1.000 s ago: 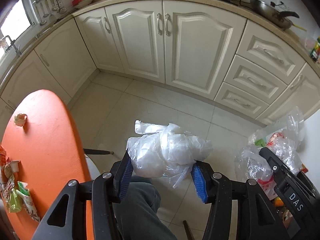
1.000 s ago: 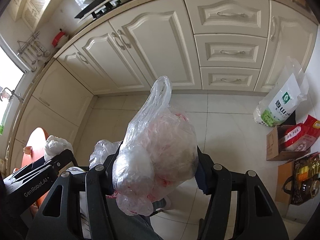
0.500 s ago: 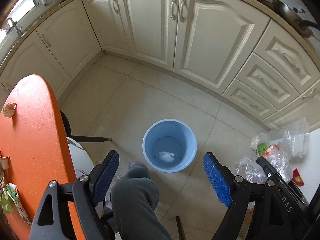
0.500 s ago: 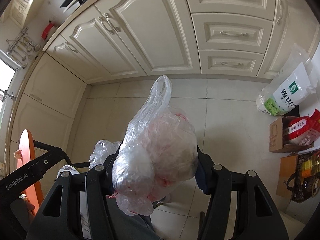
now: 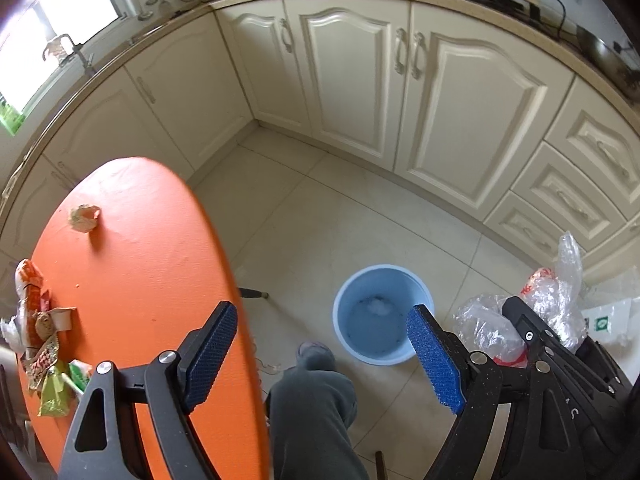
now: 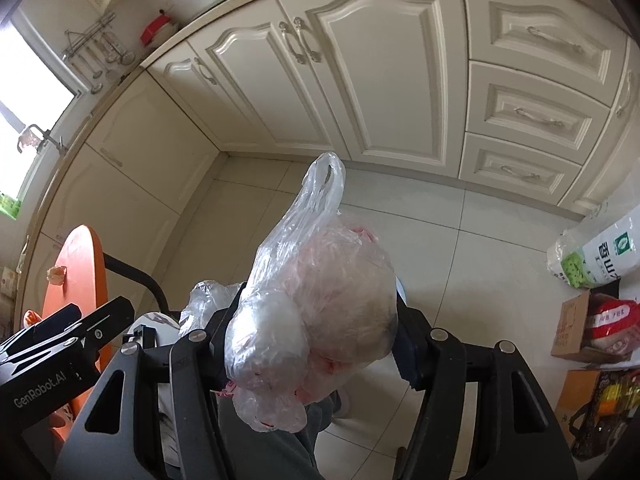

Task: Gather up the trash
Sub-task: 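Open both tools to drop the bags into the bucket, then move both tools back toward the trash on the orange table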

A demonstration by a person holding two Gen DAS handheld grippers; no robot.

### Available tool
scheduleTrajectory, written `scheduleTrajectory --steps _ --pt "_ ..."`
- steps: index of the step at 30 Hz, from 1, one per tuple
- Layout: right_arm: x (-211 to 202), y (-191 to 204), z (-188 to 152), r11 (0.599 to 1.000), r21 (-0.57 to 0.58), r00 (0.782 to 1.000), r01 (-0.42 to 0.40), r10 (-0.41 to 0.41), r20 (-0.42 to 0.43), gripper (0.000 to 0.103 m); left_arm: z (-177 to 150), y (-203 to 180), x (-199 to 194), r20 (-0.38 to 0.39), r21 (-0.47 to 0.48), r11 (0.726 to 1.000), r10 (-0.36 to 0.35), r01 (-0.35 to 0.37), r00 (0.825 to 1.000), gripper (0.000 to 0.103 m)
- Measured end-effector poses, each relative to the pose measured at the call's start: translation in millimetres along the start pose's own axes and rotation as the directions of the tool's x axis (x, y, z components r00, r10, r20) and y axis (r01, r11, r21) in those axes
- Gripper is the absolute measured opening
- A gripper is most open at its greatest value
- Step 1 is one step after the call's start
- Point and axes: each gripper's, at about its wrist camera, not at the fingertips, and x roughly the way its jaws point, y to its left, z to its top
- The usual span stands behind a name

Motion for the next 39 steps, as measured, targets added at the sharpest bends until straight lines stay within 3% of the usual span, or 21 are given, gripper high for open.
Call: scheduleTrajectory --steps 2,4,5,13,22,39 --pt "-1.1 6.0 1.7 1.000 -0.004 1.000 -0.003 0.003 -0.001 0.073 0.3 4.2 2.9 0.001 -0.017 1.000 0.014 -0.014 1.000 0.083" --pt "-5.5 10.6 2.8 1.000 -0.004 1.000 0.004 -0.004 0.013 0.090 -14.8 5.4 -1.7 0.000 -0.030 0.999 0.016 -0.016 1.000 0.083" --pt "-7.8 12.9 3.0 1.000 -0.009 1.000 0.007 -0.007 0.024 0.091 -13.5 4.9 1.3 -0.003 -0.033 0.999 0.014 -0.014 1.000 0.083" --pt "-16.5 18.7 -0.1 0.999 -0.021 0.999 0.032 -0.031 0.022 0.092 -30.7 23.6 -20.4 -0.011 -0.026 1.000 -0.013 0.012 1.000 0.083" --pt "-53.3 20.4 -13.4 0.999 -0.013 0.997 0.044 -0.043 0.070 0.092 -63.9 48.5 -71.0 0.028 -0.024 0.999 -0.045 0.045 0.999 0.083" --pt "-143.6 67.3 -70.0 0.995 -0.097 0.982 0.006 0.013 0.191 0.093 -175.5 121.0 -197.4 0.163 -0.095 0.992 -0.061 0.077 0.985 0.084"
